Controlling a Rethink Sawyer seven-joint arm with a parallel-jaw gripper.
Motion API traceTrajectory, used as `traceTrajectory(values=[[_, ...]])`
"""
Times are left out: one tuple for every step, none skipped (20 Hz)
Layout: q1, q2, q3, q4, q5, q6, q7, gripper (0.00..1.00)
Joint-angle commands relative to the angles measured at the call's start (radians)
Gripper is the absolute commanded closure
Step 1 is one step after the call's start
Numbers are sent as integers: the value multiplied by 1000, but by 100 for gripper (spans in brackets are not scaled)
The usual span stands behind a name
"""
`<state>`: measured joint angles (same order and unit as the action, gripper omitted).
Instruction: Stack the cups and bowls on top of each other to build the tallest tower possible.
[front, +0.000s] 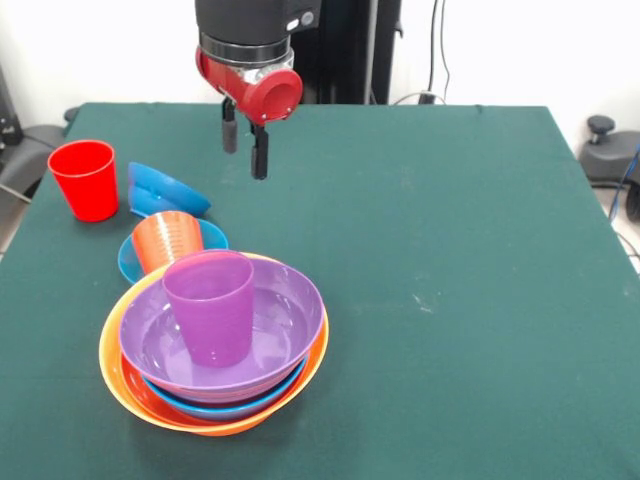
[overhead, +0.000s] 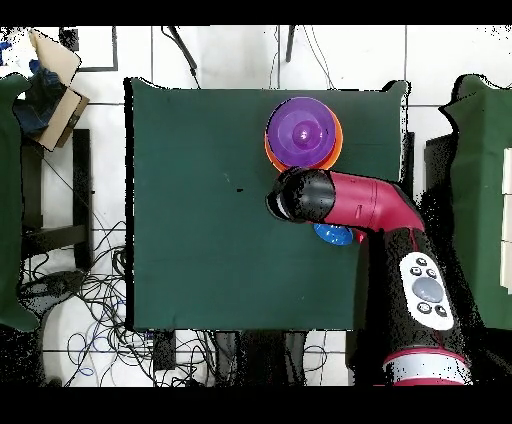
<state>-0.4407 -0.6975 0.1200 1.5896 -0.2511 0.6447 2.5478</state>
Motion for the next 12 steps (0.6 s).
traceTrajectory(values=[[19, -8, 7, -18, -66, 87, -102, 0], [20, -3, 5, -22, -67, 92, -100, 0], [19, 1, 6, -18, -63, 90, -96, 0], [19, 3, 5, -16, -62, 89, -93, 0], [16, 9, 6, -7, -58, 84, -87, 0], [15, 16, 7, -2, -57, 79, -85, 0], [24, 26, 0, 4, -62, 74, -74, 0], [30, 32, -7, 2, -69, 72, -68, 0], [50, 37, -25, -2, -85, 65, -52, 0], [58, 38, -33, -4, -90, 68, -47, 0], [67, 36, -42, -3, -95, 72, -44, 0], [72, 34, -47, -3, -96, 75, -46, 0]])
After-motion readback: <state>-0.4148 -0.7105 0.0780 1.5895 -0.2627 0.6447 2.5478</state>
